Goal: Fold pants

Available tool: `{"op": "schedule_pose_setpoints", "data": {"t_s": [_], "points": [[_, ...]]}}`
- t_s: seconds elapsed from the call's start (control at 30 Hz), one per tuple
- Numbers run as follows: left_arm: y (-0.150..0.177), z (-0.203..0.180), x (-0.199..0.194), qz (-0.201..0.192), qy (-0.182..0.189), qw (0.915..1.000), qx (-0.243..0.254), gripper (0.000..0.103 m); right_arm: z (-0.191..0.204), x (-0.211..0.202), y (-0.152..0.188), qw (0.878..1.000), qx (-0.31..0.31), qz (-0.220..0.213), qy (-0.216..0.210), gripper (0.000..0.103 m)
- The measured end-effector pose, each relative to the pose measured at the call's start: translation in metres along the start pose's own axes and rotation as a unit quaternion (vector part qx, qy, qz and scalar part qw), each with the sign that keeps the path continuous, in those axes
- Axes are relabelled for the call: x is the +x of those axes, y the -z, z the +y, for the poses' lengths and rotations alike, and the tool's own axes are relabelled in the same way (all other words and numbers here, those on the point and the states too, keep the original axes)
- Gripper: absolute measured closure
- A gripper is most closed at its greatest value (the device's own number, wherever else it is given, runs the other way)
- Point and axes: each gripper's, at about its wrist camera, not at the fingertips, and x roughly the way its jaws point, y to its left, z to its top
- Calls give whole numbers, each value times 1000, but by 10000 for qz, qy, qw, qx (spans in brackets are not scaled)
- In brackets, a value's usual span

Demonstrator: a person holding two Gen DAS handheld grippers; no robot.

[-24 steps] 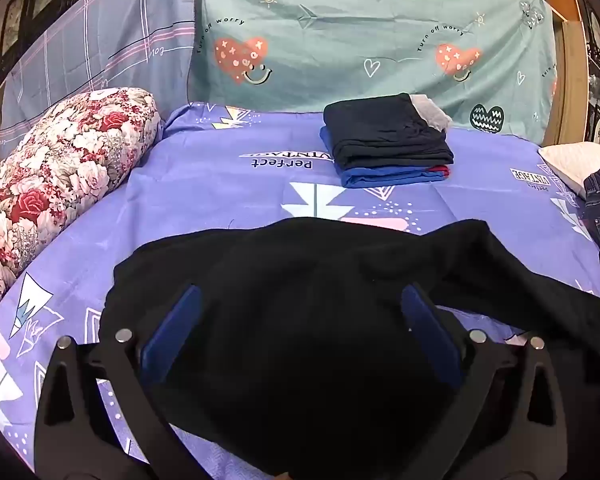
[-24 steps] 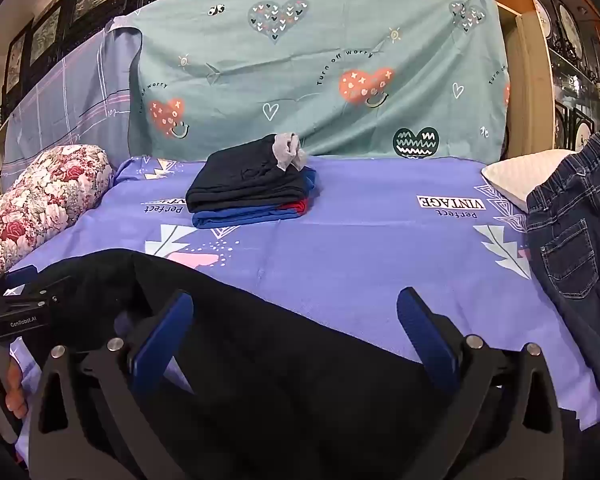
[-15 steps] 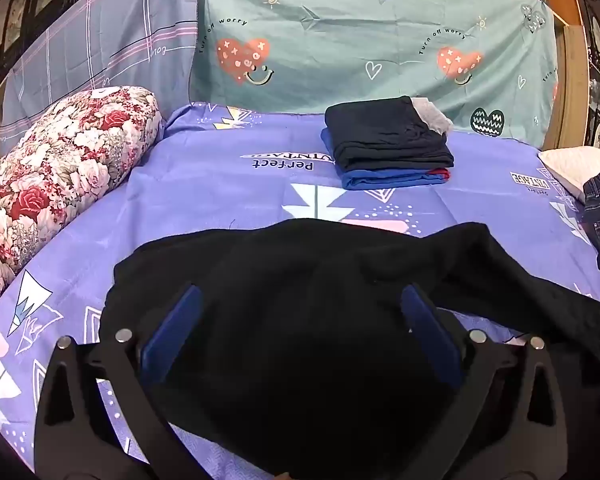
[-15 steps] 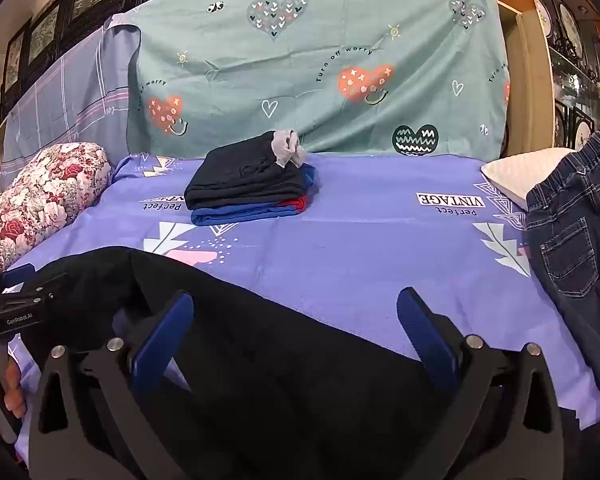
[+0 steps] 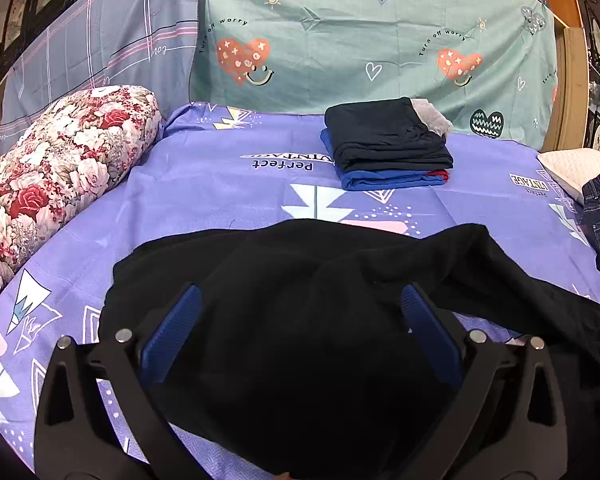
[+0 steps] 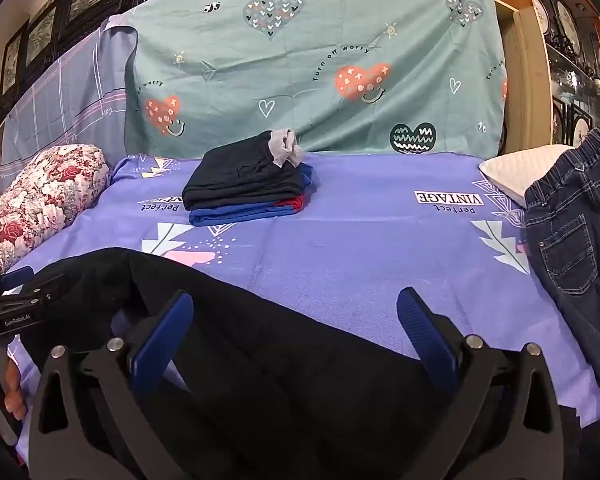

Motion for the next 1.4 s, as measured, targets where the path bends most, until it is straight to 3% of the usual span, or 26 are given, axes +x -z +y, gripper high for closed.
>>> {"op": "schedule_pose_setpoints", "data": {"t_s": [1.4], "points": [[2,-6,4,58,49,10000,-64,2,-4,5,2,9999,111,94,21,1]]}}
